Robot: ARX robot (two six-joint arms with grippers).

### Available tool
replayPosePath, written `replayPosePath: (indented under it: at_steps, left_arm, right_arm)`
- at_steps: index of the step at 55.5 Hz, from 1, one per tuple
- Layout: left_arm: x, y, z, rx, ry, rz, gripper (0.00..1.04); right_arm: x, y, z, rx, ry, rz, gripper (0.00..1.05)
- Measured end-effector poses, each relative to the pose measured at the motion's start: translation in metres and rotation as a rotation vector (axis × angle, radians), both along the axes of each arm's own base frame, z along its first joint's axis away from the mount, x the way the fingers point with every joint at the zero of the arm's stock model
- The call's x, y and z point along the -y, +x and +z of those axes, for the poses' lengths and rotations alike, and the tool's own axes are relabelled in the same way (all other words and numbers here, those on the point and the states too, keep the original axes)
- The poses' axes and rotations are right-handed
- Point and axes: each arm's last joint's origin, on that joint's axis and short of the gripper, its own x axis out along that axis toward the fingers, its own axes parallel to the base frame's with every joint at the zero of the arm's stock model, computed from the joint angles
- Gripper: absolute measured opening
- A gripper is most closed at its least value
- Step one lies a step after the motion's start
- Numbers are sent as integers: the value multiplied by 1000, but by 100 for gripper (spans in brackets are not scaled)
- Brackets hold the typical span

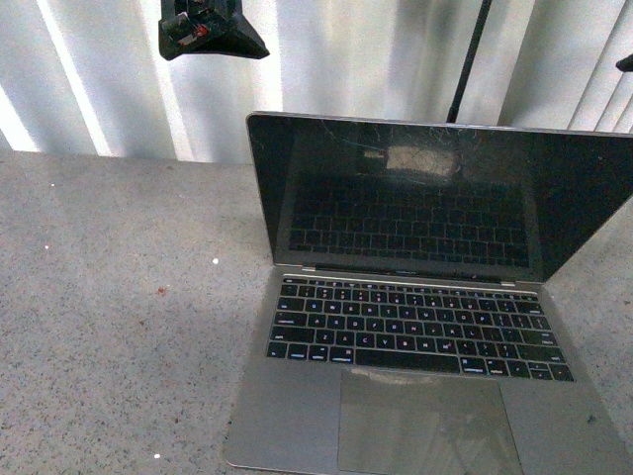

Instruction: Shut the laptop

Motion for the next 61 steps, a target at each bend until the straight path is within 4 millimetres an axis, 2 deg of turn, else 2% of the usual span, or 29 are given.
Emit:
replayPosePath:
  at_steps: [20,26,29,38,49,53,61]
  left_arm:
    - [12,4,-19,-65,92,-85,98]
    - [14,4,-21,-57,97,-98,97]
    - [14,4,-21,-55,96,-102,88]
    - [16,4,-27,-88,114,-128,49]
    - [20,5,-25,-109,162,-144,17]
    - [23,5,-22,-99,187,-150,4]
    - [30,6,-19,-93,245,-146,4]
  right_arm:
    - [-10,3,-11,-77,-61,63,97]
    - [-13,3,-13,-86,-77,74,83]
    - [-14,3,-14,-91,-83,77,73]
    - [-19,2,-22,-121,-139,120,34]
    - [-29,1,-24,-153,-210,154,3]
    - [-35,2,-25,-179,-231,169,3]
    - [-51,3,-22,-239,-263,191,3]
